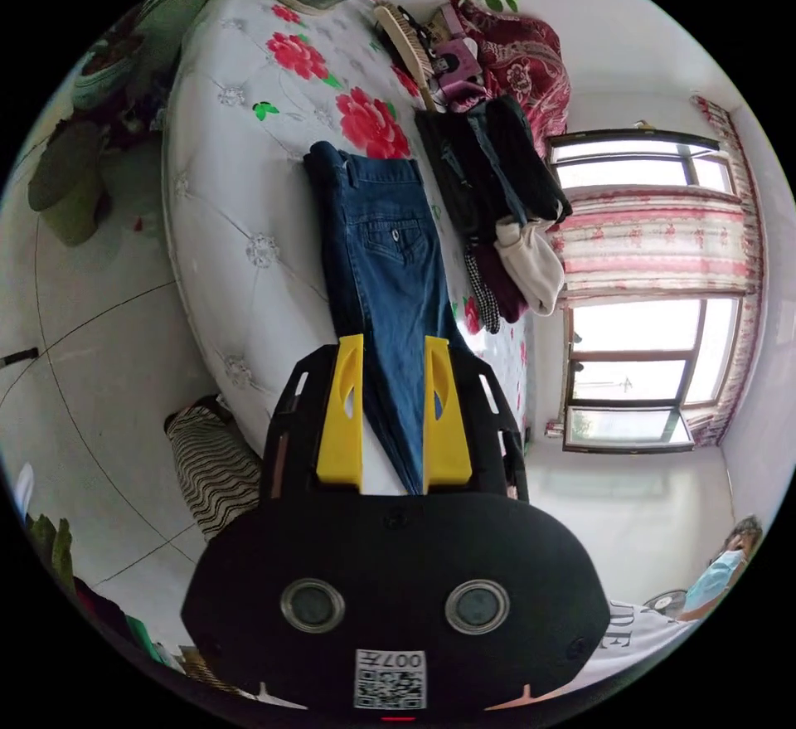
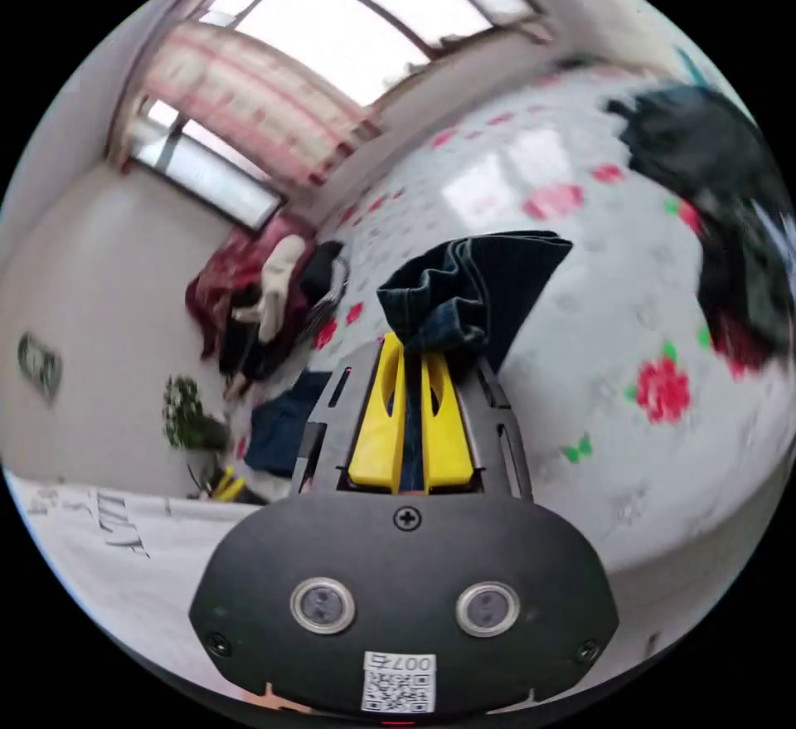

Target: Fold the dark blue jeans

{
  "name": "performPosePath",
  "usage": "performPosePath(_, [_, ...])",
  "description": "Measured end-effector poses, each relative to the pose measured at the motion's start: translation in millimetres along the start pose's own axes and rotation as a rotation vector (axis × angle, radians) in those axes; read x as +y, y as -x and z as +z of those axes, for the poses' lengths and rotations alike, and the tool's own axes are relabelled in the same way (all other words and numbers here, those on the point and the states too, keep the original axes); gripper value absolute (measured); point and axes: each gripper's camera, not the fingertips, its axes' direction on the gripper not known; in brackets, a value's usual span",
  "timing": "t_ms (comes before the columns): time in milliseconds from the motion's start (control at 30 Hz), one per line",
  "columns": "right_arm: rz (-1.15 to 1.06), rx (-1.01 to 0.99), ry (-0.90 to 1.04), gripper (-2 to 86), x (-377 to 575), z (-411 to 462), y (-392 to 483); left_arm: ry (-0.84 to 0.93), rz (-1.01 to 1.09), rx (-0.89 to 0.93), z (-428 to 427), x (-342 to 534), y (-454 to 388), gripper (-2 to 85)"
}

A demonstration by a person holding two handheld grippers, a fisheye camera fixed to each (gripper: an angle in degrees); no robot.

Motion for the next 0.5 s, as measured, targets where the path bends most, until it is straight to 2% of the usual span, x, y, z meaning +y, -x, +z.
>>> performPosePath(67, [-0.256,-0.037,0.061,0.1,-8,36,82,-0.028,-0.008,0.003,-1,-20,10,12.2])
performPosePath(167, [-0.431,-0.146,0.165,0.7,5,106,153,-0.036,-0.031,0.018,5,-51,29,13.5])
performPosePath(233, [-0.444,-0.245,0.289,1.4,24,167,174,-0.026,-0.071,0.054,13,-72,46,13.8])
performPosePath(367, [-0.301,-0.312,0.799,1.9,77,301,187,-0.003,-0.098,0.08,28,-98,66,14.0])
performPosePath(433, [-0.316,-0.3,0.866,1.8,85,314,193,0.035,-0.093,0.071,39,-112,75,14.1])
performPosePath(500, [-0.351,-0.262,0.826,1.5,79,308,197,0.055,-0.082,0.081,46,-120,82,14.0])
